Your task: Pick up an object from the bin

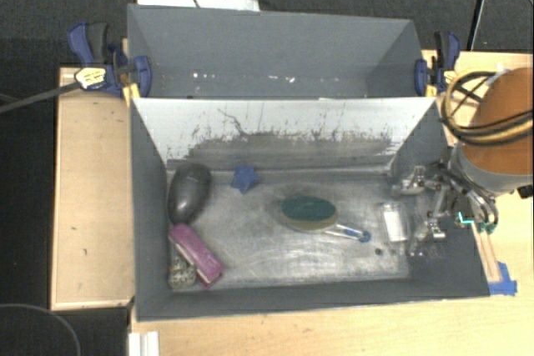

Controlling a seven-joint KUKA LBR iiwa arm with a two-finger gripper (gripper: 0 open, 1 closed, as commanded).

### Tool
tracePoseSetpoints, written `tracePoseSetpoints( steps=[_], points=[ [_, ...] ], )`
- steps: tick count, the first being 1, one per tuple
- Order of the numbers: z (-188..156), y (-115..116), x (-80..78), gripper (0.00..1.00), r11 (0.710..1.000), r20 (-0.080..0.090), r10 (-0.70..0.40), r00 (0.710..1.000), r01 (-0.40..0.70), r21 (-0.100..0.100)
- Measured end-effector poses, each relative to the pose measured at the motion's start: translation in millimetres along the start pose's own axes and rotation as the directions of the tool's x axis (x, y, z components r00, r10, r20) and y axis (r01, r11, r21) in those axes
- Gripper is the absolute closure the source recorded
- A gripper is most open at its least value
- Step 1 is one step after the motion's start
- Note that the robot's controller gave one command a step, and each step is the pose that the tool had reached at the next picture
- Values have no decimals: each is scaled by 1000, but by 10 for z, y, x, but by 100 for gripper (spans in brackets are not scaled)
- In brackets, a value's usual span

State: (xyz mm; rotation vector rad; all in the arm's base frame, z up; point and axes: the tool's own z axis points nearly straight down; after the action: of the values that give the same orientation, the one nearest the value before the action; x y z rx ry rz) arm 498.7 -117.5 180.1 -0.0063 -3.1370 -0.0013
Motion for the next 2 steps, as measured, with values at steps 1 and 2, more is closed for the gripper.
tracePoseSetpoints(
  steps=[1, 2],
  points=[
    [1079, 681, 173, 0, 999, 20, 36, 999, -36, 0],
    [794, 685, 77, 0, 964, 10, 267, 964, -267, -1]
  ],
)
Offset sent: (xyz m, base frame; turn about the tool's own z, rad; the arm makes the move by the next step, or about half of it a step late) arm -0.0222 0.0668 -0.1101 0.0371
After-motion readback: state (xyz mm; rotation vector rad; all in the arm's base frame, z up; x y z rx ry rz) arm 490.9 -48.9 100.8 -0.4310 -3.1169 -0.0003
